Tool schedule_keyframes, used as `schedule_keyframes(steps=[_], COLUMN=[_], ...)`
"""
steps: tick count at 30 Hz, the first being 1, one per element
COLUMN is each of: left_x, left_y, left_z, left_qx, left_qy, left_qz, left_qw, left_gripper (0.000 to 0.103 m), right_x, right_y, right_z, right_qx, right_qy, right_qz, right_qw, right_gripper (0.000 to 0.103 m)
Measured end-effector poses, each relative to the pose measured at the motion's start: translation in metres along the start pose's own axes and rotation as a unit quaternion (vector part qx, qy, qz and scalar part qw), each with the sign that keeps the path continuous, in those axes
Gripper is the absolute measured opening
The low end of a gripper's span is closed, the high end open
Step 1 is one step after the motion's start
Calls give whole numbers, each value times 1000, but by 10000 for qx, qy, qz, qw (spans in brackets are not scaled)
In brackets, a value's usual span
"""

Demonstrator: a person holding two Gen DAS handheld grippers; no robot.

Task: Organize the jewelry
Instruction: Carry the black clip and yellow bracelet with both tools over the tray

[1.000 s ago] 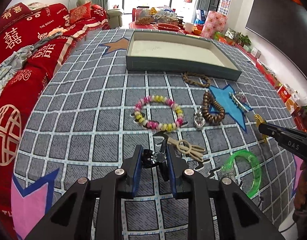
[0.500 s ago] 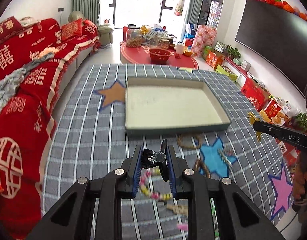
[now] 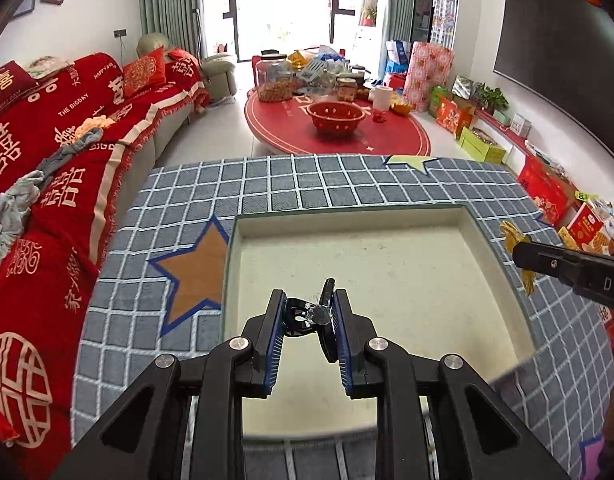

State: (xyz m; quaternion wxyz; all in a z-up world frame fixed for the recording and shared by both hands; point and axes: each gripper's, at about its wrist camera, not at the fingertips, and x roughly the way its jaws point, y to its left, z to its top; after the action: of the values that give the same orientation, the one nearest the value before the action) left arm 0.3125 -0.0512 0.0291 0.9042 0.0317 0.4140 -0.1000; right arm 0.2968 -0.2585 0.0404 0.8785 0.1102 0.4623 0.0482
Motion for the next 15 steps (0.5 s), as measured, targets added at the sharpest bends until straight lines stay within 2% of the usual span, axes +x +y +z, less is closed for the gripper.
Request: schedule_keyframes(steps=[6,15], left_x=[44,65], left_y=[-4,-14], left_z=[1,-7], left_qx=[25,239], left_qy=[205,317], left_qz=[200,463], left_qw=[9996,9981], left_gripper=[37,37], right_x=[52,93], right_y=[-8,-17], right_z=[0,-14], right_qx=[55,89], right_qy=[230,482], right_qz=[-168,-385], right_qw=[9996,9981], right_gripper=[12,12])
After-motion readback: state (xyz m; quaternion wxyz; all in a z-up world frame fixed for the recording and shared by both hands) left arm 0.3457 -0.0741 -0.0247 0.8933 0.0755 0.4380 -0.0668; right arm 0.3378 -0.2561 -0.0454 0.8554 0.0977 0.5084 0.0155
